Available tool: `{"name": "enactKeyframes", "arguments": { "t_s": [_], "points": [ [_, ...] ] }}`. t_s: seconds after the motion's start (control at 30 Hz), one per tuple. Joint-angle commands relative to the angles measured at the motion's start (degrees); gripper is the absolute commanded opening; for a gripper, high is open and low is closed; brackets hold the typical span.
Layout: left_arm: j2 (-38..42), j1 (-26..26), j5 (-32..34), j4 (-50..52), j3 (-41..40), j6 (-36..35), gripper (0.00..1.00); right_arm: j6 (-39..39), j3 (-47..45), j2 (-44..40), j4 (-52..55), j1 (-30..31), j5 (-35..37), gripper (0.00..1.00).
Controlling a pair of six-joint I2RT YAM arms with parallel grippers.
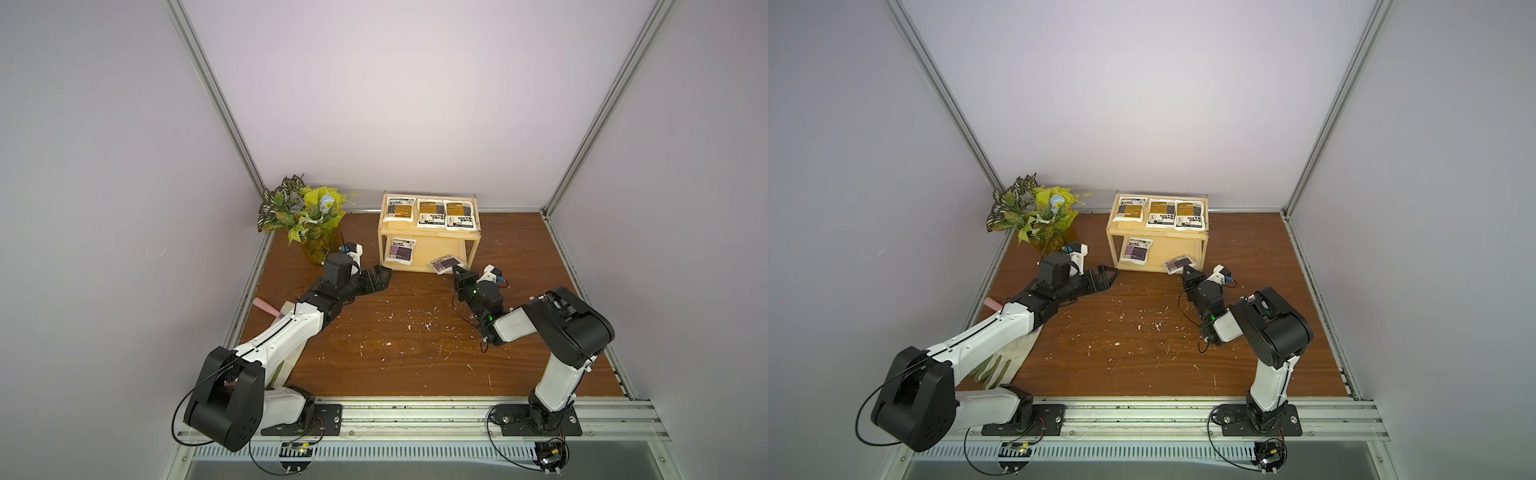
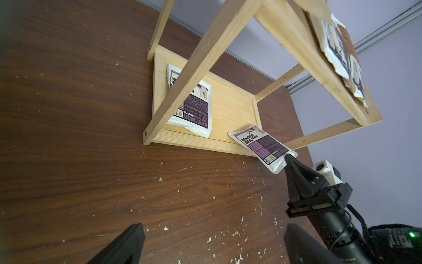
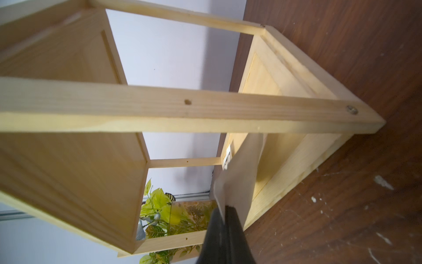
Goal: Place the bagged coffee beans on the shelf by color
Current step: Place the bagged coffee beans on the shelf.
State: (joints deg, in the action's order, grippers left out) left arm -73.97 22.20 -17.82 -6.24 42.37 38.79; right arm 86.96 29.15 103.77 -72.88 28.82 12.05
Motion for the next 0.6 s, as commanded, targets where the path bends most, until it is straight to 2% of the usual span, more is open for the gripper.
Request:
{"name": "enactKeyframes", "arguments": {
  "t_s": [0.0, 0.57],
  "points": [
    [0.1, -0.2, -1.0, -1.3, -0.7, 0.0, 1.0, 1.5, 2.7, 0.8, -0.7, 0.1, 3.7, 0.0],
    [-0.9, -0.2, -2.3, -2.8, -1.0, 0.5, 1.0, 11.9, 12.9, 12.7, 4.9, 4.0, 10.4, 0.03]
  ]
}}
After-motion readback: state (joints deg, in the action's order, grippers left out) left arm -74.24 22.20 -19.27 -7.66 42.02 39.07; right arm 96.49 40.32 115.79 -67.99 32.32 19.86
